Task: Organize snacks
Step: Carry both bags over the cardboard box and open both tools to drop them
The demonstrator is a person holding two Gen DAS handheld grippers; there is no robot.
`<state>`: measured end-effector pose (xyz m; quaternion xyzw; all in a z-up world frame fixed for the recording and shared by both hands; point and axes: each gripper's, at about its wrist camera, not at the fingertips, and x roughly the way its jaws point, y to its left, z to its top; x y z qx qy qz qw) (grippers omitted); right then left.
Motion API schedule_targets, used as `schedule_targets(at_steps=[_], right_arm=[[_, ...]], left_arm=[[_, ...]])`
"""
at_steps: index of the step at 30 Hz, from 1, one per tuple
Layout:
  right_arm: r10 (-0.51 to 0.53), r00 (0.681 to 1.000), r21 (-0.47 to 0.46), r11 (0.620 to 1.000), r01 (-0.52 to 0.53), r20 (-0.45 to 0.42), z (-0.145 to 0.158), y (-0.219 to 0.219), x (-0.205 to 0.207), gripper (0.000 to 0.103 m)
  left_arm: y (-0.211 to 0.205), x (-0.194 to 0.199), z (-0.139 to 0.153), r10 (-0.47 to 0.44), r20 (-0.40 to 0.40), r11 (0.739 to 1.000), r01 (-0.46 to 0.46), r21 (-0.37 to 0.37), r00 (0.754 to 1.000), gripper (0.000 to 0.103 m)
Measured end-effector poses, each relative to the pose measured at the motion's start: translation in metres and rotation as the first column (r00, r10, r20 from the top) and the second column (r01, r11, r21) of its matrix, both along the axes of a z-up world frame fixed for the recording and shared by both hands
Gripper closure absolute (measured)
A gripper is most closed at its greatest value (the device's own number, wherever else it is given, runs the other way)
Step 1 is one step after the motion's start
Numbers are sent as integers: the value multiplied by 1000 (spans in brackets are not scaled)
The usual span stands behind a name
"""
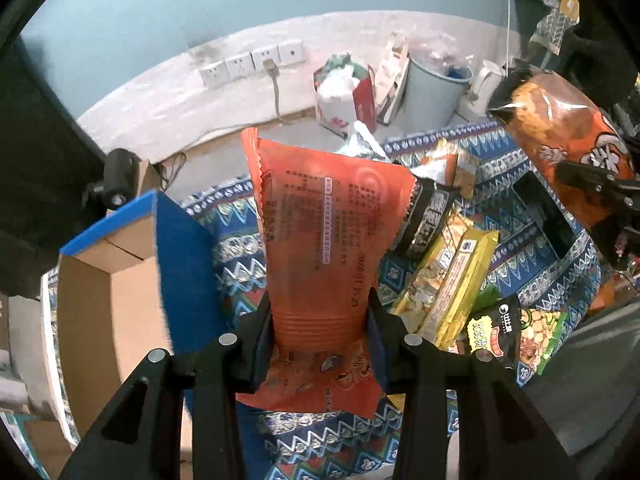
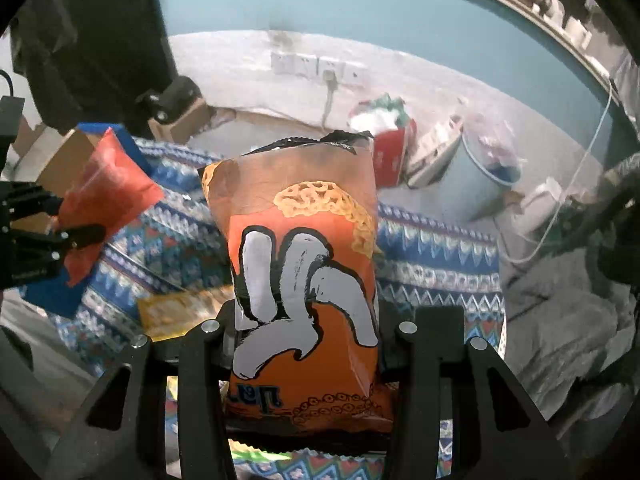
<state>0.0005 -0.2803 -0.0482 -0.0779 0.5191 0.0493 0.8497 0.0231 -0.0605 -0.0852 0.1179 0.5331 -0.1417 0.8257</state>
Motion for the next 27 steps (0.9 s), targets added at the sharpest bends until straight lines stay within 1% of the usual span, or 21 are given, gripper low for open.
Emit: schedule_targets(at_steps=[7, 16, 21, 27], right_arm=[[51, 998, 16, 999, -52, 43, 21, 38, 13, 59], [115, 991, 37, 992, -118, 62, 34, 94, 27, 59], [154, 986, 51, 986, -158, 65, 36, 127, 38, 59], [201, 979, 75, 976, -204, 47, 27, 165, 52, 59]], left_arm=[[29, -2, 14, 41, 15, 999, -40, -31, 999, 62], [80, 0, 28, 121, 44, 991, -119, -60, 992, 62], [106, -3, 32, 154, 64, 987, -149, -66, 986, 62], [139, -3, 25, 202, 55, 978, -198, -70, 978, 62]])
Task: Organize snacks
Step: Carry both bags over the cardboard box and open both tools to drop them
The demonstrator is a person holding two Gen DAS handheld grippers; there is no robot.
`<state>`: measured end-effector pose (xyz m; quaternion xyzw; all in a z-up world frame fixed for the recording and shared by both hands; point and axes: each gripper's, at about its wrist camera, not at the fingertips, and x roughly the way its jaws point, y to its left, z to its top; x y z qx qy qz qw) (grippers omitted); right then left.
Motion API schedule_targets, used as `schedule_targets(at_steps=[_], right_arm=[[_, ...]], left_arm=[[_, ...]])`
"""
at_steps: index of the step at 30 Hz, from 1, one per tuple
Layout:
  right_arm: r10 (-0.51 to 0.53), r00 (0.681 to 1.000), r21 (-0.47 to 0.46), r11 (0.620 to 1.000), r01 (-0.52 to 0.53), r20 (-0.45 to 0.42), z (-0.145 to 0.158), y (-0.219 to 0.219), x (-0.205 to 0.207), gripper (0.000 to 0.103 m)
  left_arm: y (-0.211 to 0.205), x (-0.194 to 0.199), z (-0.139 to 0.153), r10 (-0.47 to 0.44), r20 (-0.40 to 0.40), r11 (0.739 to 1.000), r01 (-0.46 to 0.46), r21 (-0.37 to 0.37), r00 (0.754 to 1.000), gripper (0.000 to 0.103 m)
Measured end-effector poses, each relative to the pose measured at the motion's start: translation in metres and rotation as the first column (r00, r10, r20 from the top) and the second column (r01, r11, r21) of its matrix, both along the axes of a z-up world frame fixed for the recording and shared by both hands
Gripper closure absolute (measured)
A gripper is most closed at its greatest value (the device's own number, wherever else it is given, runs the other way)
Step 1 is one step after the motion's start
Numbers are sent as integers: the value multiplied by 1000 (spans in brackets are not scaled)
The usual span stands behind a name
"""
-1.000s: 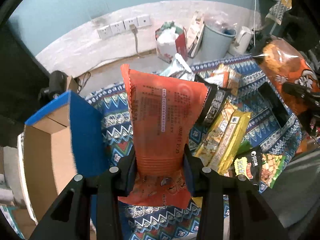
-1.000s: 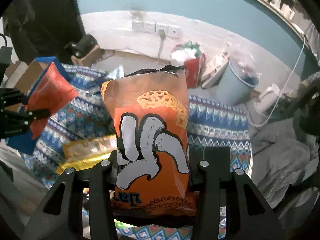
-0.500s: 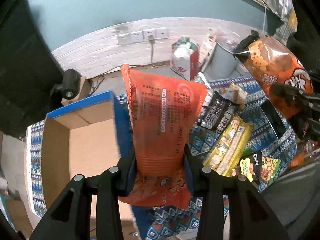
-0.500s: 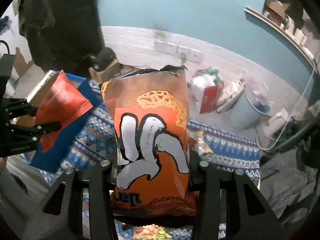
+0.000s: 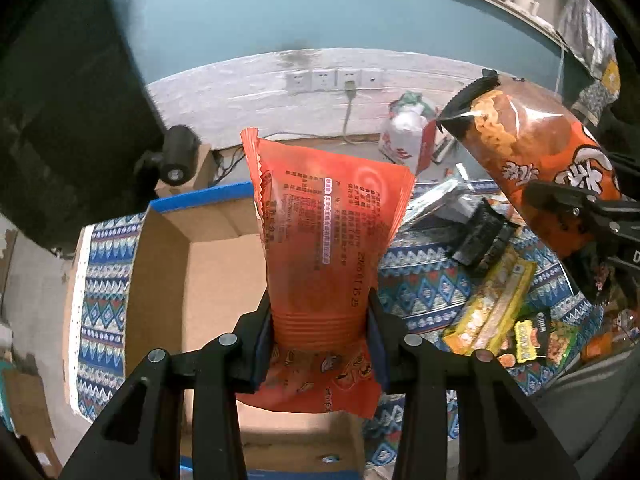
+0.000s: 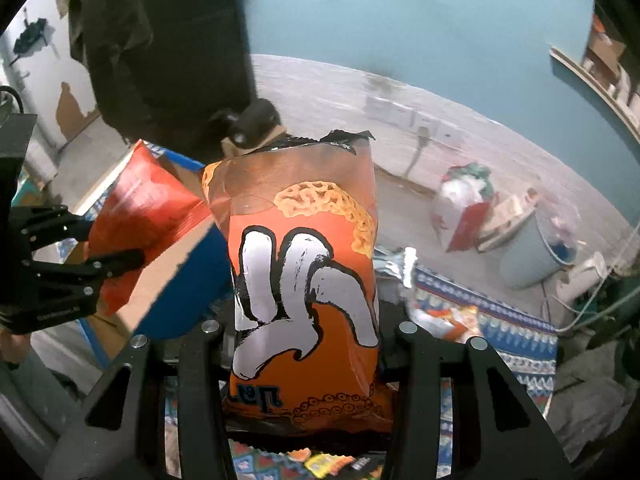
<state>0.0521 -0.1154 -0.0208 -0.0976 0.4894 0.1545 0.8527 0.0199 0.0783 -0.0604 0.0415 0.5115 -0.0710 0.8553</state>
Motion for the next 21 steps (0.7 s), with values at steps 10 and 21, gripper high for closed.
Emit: schedule_targets(at_steps=[10, 21], right_arm=[[84, 996, 14, 996, -83, -40, -14, 60, 13, 59], [170, 980, 23, 985, -169, -107, -42, 121, 30, 59]], left_arm=[[53, 0, -23, 91, -44, 996, -91, 10, 995, 62], [109, -2, -57, 203, -122, 979, -203, 11, 972, 61]])
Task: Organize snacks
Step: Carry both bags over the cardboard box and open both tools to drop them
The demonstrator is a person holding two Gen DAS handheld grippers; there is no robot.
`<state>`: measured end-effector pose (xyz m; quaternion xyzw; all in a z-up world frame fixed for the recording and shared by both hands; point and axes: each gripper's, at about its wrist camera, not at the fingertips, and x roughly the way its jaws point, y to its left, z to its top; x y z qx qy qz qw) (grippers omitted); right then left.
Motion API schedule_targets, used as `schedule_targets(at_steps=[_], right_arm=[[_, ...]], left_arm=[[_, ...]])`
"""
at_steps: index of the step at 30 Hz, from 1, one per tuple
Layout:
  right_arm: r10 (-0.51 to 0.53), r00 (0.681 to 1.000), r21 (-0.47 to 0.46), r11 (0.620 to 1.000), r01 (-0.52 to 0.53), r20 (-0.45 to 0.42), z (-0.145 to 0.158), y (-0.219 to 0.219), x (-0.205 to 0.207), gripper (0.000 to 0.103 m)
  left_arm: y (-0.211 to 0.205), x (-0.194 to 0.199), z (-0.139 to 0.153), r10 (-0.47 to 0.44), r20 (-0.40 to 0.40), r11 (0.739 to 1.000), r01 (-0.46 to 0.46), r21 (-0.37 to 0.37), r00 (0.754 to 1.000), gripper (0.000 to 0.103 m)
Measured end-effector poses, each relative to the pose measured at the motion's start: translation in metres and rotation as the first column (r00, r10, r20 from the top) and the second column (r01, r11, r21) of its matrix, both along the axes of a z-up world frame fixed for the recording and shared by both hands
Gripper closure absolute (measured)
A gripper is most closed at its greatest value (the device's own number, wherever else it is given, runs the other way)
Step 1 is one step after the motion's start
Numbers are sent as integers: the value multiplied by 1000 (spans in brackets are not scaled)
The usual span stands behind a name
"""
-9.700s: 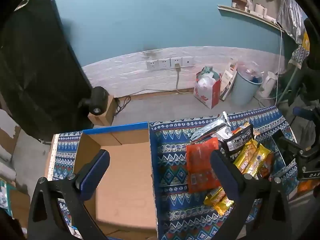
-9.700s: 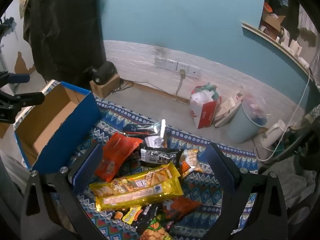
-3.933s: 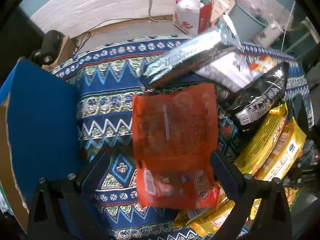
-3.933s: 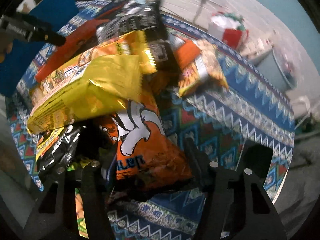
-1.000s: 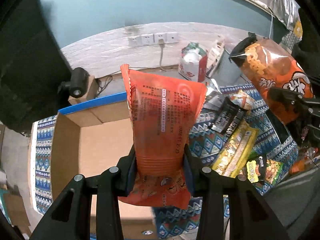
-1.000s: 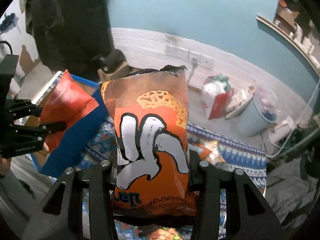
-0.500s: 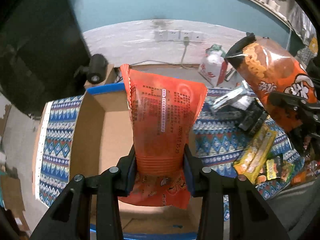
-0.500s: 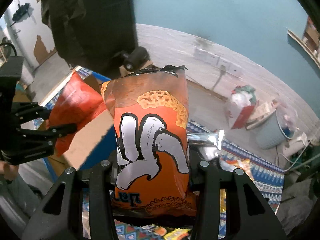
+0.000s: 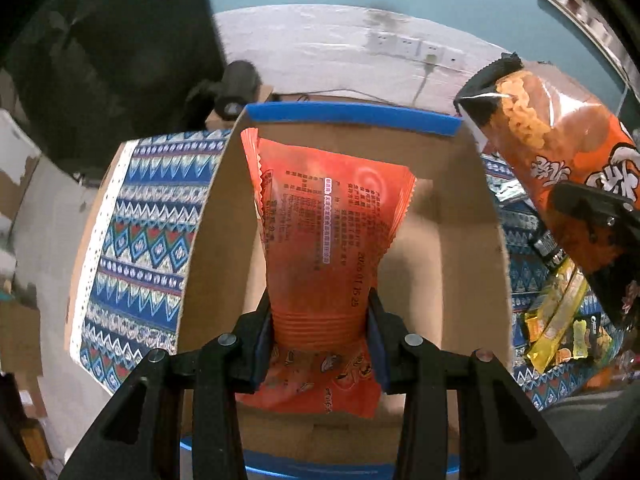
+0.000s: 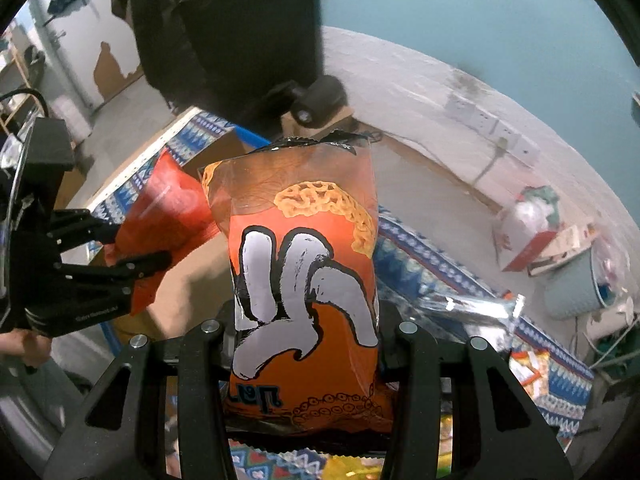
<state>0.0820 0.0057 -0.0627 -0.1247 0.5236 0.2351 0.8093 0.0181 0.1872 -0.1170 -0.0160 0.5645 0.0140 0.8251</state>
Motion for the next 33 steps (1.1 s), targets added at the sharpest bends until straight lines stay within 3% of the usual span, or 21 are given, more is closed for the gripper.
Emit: schedule_targets(at_steps=[7, 16, 21, 23, 25, 33], right_arm=[[54, 998, -12, 998, -55, -43, -24, 37, 5, 59], [72, 993, -7, 997, -73, -91, -42, 62, 5, 59], [72, 991, 17, 997, -70, -115, -47, 64, 7, 56], [71, 991, 25, 997, -68, -117, -47, 63, 6, 51], [71, 992, 30, 997, -68, -108, -45, 62, 5, 38], [21, 998, 35, 999, -19, -65, -23, 33, 0, 27]], left_arm=[[23, 7, -7, 57, -39, 998, -58, -21, 998, 59], [27, 5, -6, 61, -46, 997, -59, 43, 997, 55], [34, 5, 0, 89, -34, 995, -88, 37, 995, 43], [33, 4, 4, 90, -21, 995, -89, 40, 996, 41], [32, 5, 6, 86, -15, 996, -85, 36, 996, 40], [6, 6, 11, 30, -7, 1000, -30, 5, 1000, 38]])
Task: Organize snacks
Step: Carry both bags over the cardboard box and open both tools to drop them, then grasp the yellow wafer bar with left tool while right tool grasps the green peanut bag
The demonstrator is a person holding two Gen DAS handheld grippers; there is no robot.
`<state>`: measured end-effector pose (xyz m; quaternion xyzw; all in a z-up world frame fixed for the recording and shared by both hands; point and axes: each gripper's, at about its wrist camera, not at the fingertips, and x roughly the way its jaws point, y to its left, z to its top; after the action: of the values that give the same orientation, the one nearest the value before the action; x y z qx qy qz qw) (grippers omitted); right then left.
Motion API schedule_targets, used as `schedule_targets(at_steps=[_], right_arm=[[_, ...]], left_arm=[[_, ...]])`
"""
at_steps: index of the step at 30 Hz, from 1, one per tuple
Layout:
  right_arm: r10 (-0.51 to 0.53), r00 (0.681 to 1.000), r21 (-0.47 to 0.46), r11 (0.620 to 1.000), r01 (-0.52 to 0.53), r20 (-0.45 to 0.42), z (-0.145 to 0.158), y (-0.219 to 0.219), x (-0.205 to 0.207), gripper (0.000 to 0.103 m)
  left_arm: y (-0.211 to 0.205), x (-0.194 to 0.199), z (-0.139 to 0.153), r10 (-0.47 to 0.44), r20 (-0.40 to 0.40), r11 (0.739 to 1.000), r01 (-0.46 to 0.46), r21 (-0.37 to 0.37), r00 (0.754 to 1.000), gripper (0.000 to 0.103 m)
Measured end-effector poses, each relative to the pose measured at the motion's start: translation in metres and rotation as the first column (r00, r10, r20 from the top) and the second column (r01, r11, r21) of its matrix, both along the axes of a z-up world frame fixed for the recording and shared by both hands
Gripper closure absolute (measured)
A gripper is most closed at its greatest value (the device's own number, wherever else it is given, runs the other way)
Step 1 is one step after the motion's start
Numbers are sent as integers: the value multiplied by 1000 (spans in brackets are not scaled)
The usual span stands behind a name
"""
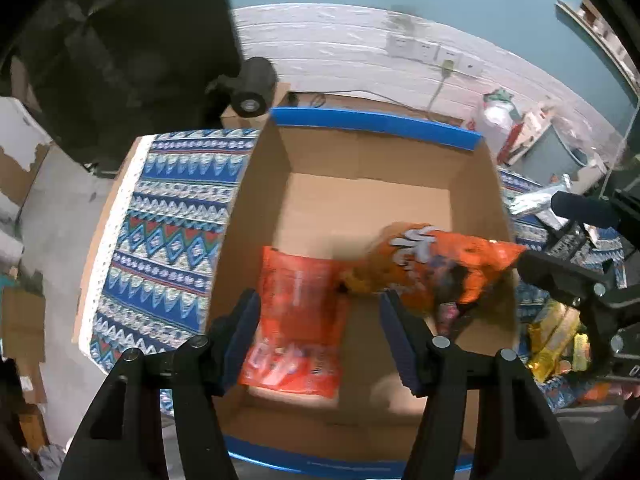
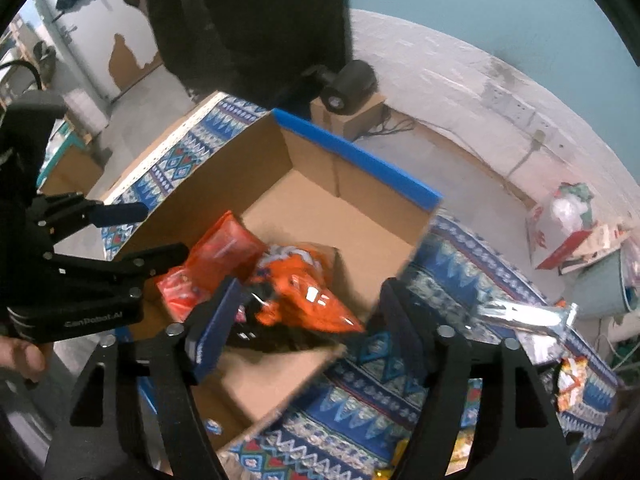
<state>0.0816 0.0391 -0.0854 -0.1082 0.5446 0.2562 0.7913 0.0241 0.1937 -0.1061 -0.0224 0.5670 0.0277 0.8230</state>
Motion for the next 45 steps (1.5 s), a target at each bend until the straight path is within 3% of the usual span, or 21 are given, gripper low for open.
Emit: schedule_targets(at_steps=[9, 19, 35, 45], right_arm=[[-79, 997, -36, 996, 79, -2, 11, -62, -15, 26], [-183, 983, -65, 981, 181, -21, 13, -143, -40, 25], [-380, 923, -122, 921, 370, -65, -9, -271, -89, 25], [-408, 905, -156, 908, 388, -121, -32, -308, -116, 25]], left_arm=[[-55, -4, 13, -128, 28, 992, 129, -11, 991, 34], [-120, -12, 16, -282, 22, 959, 282, -23, 959, 30], [-206, -23, -15, -440, -72, 898, 439, -19, 895, 30], [-247, -28, -41, -499, -128, 864, 504, 2, 857, 30]])
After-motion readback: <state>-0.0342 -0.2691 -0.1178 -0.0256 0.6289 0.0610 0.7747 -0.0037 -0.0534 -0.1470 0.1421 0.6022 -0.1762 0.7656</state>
